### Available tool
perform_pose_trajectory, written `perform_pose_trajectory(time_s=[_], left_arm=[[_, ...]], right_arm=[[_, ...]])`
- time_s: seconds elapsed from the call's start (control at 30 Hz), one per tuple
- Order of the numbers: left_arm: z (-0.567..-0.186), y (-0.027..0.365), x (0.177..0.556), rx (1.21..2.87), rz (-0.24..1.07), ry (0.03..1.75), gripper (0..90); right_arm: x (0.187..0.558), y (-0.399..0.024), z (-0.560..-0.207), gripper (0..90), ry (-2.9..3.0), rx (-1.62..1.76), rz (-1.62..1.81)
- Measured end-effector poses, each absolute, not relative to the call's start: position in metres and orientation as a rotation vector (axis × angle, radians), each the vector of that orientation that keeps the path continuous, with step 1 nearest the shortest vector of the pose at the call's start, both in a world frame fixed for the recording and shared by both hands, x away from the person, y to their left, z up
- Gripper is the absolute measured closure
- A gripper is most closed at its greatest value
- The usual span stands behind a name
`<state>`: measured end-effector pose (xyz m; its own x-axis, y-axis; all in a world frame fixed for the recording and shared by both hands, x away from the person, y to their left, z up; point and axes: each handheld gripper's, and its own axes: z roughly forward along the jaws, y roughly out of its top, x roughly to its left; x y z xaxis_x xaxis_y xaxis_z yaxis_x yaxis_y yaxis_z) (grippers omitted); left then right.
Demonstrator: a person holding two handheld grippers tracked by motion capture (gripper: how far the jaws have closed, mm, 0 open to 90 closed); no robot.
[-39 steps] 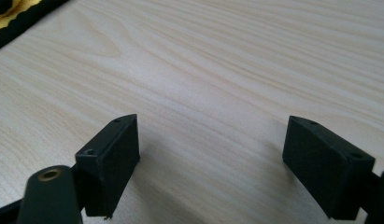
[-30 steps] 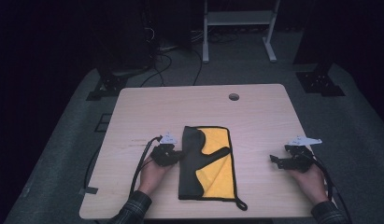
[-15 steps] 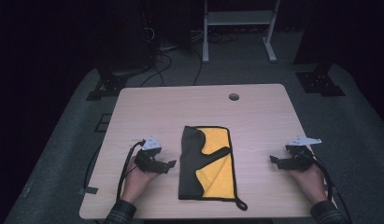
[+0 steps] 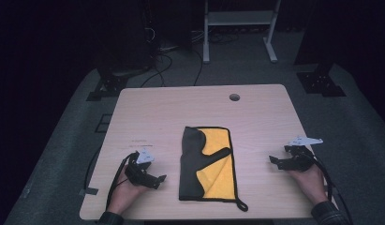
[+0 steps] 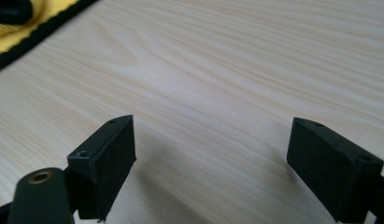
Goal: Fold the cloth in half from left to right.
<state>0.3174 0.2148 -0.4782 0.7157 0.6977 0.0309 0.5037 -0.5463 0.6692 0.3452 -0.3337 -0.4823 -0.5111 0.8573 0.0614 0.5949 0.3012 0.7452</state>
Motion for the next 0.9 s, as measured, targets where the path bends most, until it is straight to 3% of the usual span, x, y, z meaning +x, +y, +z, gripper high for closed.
perform_pose_trajectory(time_s=[0.9], left_arm=[[-0.483,0.224,0.314,2.214,0.393,0.891,0.0]], right_arm=[[0.361,-0.271,-0.446,17.2,2.347,1.106,1.187]])
